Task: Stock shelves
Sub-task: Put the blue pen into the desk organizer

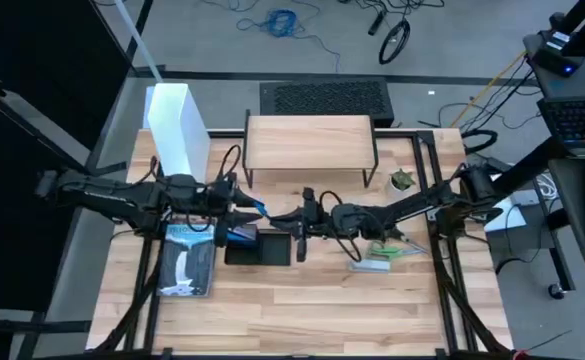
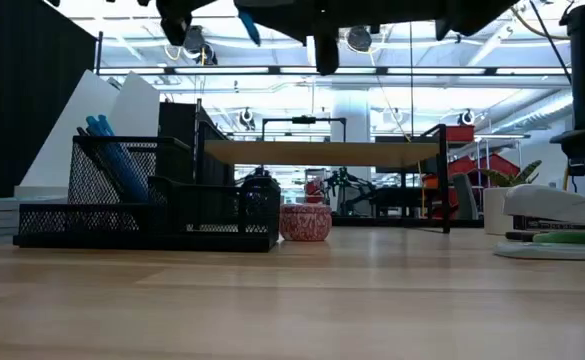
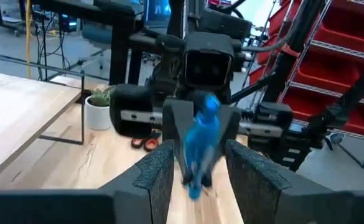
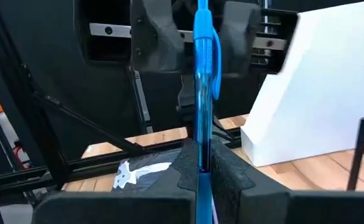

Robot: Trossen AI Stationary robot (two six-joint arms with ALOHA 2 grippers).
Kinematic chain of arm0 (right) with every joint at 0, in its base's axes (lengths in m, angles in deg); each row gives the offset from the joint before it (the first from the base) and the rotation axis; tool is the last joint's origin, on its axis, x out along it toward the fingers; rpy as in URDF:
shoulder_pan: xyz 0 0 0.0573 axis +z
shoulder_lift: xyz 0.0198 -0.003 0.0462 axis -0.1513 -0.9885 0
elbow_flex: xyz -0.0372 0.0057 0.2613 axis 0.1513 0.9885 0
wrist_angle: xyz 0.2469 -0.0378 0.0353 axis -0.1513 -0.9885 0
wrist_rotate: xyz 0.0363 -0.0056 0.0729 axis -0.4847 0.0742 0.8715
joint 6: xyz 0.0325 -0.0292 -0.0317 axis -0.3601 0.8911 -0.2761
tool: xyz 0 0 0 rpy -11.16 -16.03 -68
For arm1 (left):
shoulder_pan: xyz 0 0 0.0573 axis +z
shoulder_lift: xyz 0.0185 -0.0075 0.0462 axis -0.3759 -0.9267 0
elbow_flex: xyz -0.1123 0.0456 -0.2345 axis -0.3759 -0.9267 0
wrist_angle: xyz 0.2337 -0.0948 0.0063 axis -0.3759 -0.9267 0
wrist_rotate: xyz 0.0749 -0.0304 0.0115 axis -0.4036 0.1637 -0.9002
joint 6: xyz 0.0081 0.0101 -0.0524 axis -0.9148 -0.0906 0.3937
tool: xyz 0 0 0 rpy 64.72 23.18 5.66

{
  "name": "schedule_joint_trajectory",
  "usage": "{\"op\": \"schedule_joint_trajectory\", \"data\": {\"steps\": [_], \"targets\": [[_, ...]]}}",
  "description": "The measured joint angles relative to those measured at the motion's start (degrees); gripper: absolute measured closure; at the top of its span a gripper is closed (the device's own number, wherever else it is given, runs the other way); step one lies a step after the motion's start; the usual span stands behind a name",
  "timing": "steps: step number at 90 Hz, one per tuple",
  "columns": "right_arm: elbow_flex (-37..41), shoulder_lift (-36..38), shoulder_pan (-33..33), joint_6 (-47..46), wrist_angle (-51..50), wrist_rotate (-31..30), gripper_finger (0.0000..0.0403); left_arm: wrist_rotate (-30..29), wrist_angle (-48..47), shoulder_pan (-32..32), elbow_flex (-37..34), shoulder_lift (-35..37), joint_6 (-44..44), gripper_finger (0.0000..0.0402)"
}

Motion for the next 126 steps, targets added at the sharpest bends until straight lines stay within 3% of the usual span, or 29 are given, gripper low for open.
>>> {"op": "schedule_joint_trajectory", "data": {"steps": [25, 32, 43, 53, 82, 98, 126], "targets": [[-2.11, -2.02, -0.03, 1.57, -0.08, 1.19, 0.0401, 1.34, 1.97, 0.0, -0.01, -1.8, -0.37, 0.0275], [-2.11, -2.02, -0.03, 1.71, -0.07, 1.13, 0.0401, 1.37, 1.8, 0.0, 0.0, -1.8, -0.41, 0.0299], [-2.11, -2.02, -0.05, 1.68, -0.59, 1.11, 0.039, 1.46, 1.75, -0.01, 0.0, -1.8, -2.94, 0.0369], [-2.15, -1.9, -0.05, 1.72, -2.14, 1.05, 0.0369, 1.45, 0.76, 0.0, 0.0, -1.5, -3.47, 0.0374], [-2.11, -0.07, -0.03, -0.06, -13.92, 1.03, 0.0287, -1.97, -23.75, -0.07, 3.78, 6.64, -4.39, 0.0374], [-2.11, 0.04, -0.03, -2.74, -17.3, 1.13, 0.027, -5.74, -34.22, -0.04, 3.06, 9.43, -3.51, 0.0374], [-2.11, 0.04, -0.03, -3.04, -18.11, 1.18, 0.0268, -4.2, -22.76, -0.17, -7.43, 7.28, -3.21, 0.0374]]}}
